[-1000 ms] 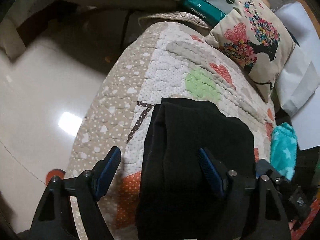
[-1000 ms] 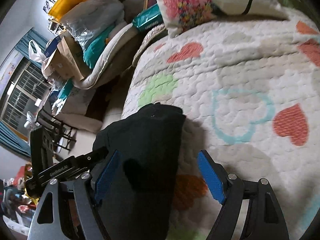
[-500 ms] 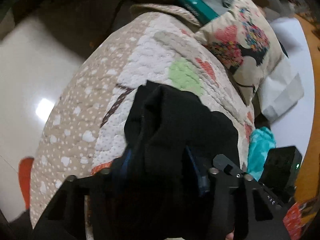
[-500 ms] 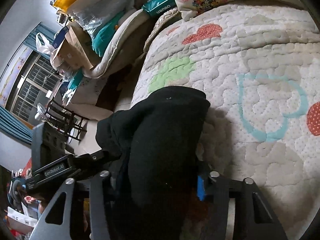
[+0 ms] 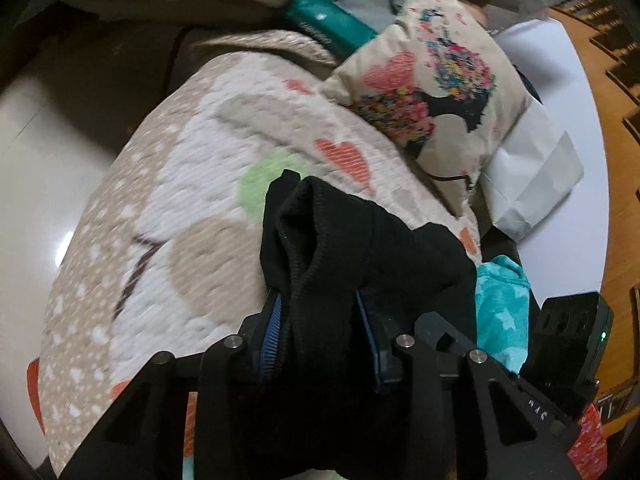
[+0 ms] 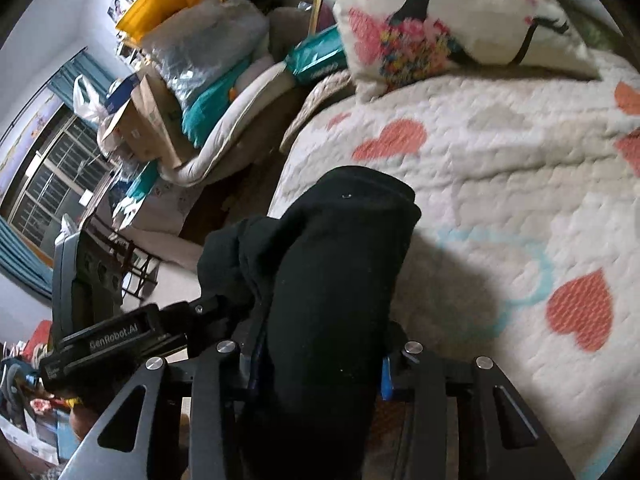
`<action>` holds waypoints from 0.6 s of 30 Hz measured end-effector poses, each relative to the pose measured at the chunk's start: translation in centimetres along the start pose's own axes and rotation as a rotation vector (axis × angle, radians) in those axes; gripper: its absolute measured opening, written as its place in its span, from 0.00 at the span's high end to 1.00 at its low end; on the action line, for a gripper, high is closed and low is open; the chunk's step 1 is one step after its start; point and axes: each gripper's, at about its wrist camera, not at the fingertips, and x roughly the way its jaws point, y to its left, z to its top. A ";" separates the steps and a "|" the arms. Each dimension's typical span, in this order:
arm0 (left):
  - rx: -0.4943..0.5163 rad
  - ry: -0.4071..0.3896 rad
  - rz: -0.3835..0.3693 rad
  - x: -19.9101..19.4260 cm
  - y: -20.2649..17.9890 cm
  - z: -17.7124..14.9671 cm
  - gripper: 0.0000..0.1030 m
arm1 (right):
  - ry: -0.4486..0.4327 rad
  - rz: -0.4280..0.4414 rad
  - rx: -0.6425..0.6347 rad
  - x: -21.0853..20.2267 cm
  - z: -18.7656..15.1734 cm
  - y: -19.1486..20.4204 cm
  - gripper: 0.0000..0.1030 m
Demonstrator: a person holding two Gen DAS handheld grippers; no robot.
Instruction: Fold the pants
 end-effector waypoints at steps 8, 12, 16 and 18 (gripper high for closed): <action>0.040 0.003 -0.002 2.7 -2.1 1.9 0.67 | -0.020 -0.083 -0.034 -0.7 3.3 -0.9 0.56; 0.042 0.018 0.014 4.2 -2.4 2.3 0.67 | -0.013 -0.120 -0.039 -0.3 3.9 -1.7 0.56; 0.037 0.031 0.030 5.2 -2.1 2.2 0.67 | 0.003 -0.139 -0.020 0.5 4.0 -2.8 0.56; 0.031 0.033 0.047 5.6 -1.8 2.3 0.67 | 0.012 -0.147 -0.015 1.0 4.1 -3.1 0.56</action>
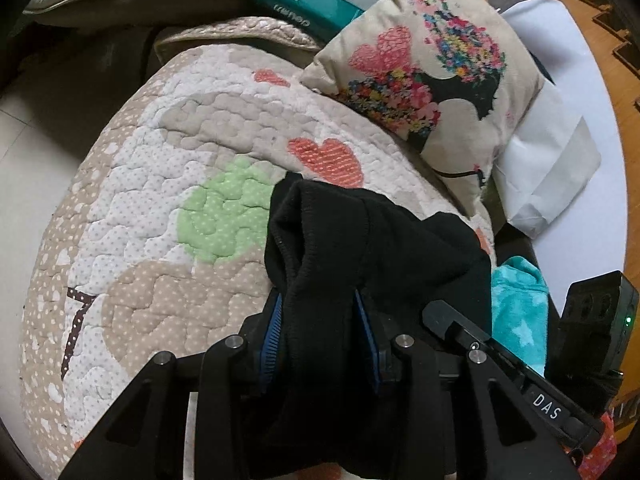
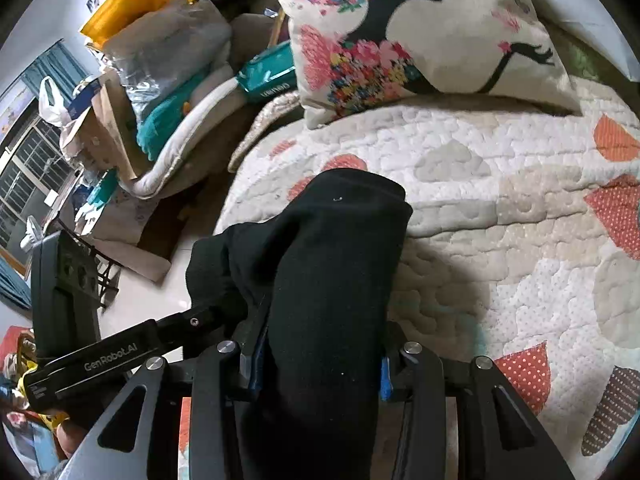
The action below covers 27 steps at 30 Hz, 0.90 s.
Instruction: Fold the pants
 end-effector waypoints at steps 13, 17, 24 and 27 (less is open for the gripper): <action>-0.033 0.006 0.023 0.8 1.7 0.2 0.63 | -0.016 -0.062 0.069 0.6 0.0 -1.5 0.38; -0.082 0.017 0.007 1.2 2.9 0.3 0.53 | -0.071 -0.105 0.063 -0.8 0.7 -1.5 0.36; -0.086 0.029 -0.009 1.6 3.3 0.4 0.50 | 0.001 -0.247 0.059 2.5 2.2 -2.0 0.30; -0.086 0.036 -0.010 1.8 3.3 0.5 0.49 | 0.056 -0.289 0.063 3.9 2.1 -2.6 0.25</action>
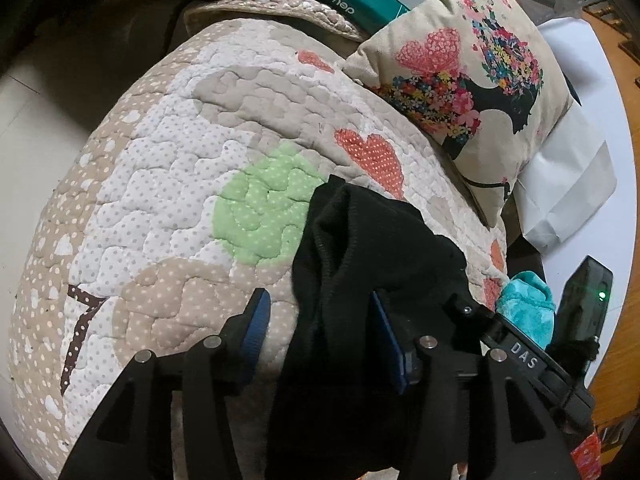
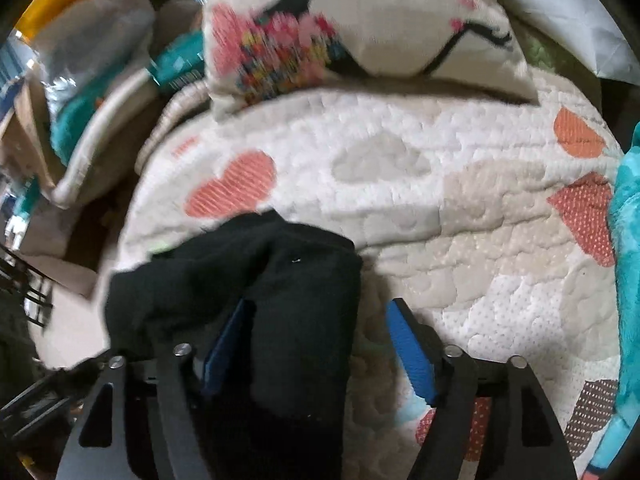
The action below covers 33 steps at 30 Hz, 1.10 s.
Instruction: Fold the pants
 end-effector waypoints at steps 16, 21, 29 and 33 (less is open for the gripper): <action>-0.006 0.010 -0.022 -0.3 0.5 -0.1 0.49 | 0.001 0.107 0.002 -5.6 -10.9 -1.1 0.12; -0.005 0.017 -0.015 -1.0 0.3 0.0 0.46 | -0.015 0.164 0.099 -6.4 -10.2 -2.1 0.09; -0.058 -0.056 0.059 -5.8 2.3 -0.3 0.46 | -0.173 0.093 -0.033 -13.2 -11.6 -1.0 0.10; -0.088 -0.082 0.113 -8.2 4.2 -2.1 0.46 | -0.185 0.063 -0.107 -14.0 -14.2 0.5 0.10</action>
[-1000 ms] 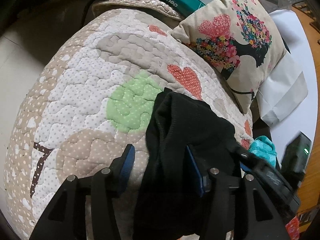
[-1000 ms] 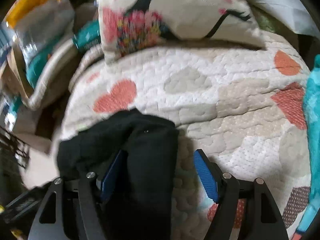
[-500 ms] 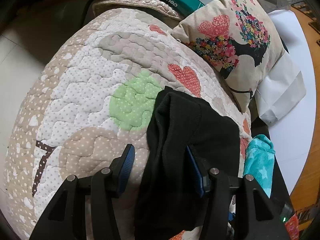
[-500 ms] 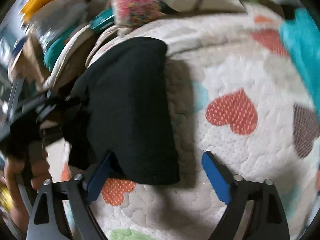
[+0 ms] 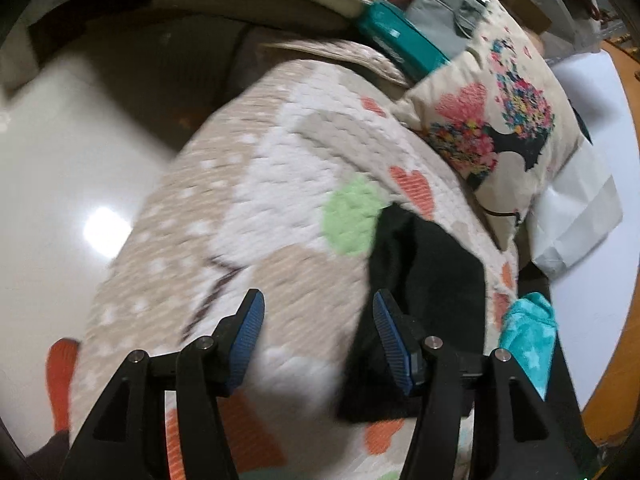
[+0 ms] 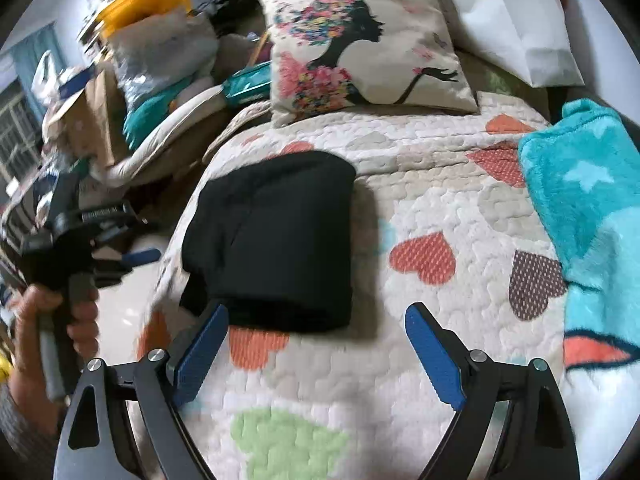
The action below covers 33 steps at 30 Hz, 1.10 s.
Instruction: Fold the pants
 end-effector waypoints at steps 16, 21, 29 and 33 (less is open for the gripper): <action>0.437 -0.663 0.314 -14.2 -5.8 -15.9 0.01 | -0.043 -0.073 -0.019 -3.1 -5.5 0.8 0.10; 0.529 -0.793 0.368 -15.9 -7.1 -18.7 0.00 | -0.073 -0.087 -0.042 -4.0 -6.0 1.5 0.10; 0.448 -0.491 0.330 -12.8 -5.3 -16.5 0.00 | -0.088 -0.105 -0.114 -4.2 -6.8 3.4 0.10; 0.435 -0.458 0.360 -12.0 -4.8 -16.3 0.00 | -0.067 -0.112 -0.106 -3.4 -6.9 3.4 0.10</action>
